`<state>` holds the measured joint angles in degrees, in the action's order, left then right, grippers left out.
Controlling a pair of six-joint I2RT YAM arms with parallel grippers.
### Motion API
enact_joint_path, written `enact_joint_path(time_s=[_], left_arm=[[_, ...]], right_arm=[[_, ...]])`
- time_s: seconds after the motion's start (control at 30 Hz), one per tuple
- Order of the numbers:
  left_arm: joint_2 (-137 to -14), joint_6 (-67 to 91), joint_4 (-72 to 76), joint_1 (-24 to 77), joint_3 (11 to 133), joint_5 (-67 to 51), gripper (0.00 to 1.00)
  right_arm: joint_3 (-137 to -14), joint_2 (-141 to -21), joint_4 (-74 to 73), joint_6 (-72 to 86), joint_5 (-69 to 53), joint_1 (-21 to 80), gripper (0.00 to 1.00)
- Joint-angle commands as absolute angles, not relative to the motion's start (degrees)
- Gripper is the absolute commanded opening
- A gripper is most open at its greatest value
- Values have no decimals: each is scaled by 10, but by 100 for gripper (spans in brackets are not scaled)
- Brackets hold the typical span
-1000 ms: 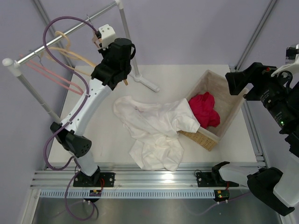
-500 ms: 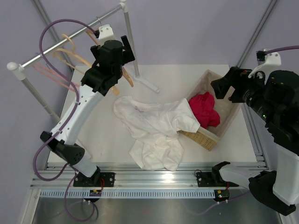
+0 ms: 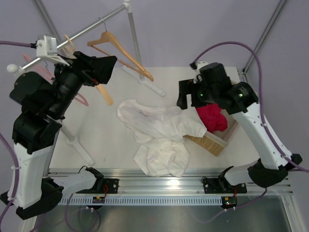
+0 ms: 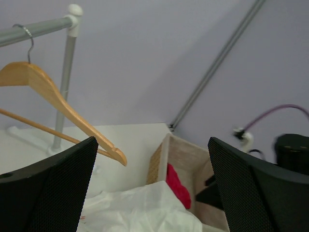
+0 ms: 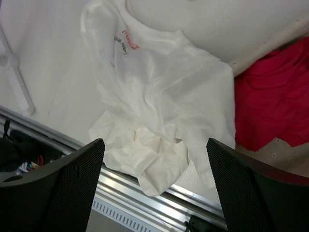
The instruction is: Remove the t-shirt from the hanger
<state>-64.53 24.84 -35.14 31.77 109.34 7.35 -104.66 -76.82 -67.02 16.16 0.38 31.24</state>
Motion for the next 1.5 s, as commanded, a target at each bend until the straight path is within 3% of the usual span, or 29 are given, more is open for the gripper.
enact_joint_path(time_s=[0.0, 0.17, 0.47, 1.0, 1.1, 1.13, 1.3, 1.37, 1.47], left_arm=[[-607, 277, -349, 318, 1091, -25, 99], [-529, 317, -348, 319, 1086, -33, 99], [-460, 327, -382, 318, 1115, 26, 99], [-428, 335, -439, 319, 1181, 84, 99], [-425, 337, -450, 318, 1184, 90, 99], [-425, 337, -453, 318, 1186, 92, 99], [-425, 320, -454, 318, 1191, 108, 99], [-428, 310, -454, 319, 1200, 108, 99], [-435, 293, -452, 320, 1213, 113, 99]], right_arm=[[-1066, -836, -640, 128, 27, 395, 96], [-989, -875, -544, 100, -40, 423, 98], [-920, -946, -452, 57, -3, 489, 98], [-913, -1116, -401, 144, 78, 519, 92], [-918, -1150, -400, 157, 50, 520, 82], [-918, -1154, -397, 164, 48, 519, 70], [-943, -1136, -375, 170, 38, 538, 32], [-990, -1140, -384, 173, 33, 541, 2], [-1061, -1146, -401, 178, 26, 551, 0]])
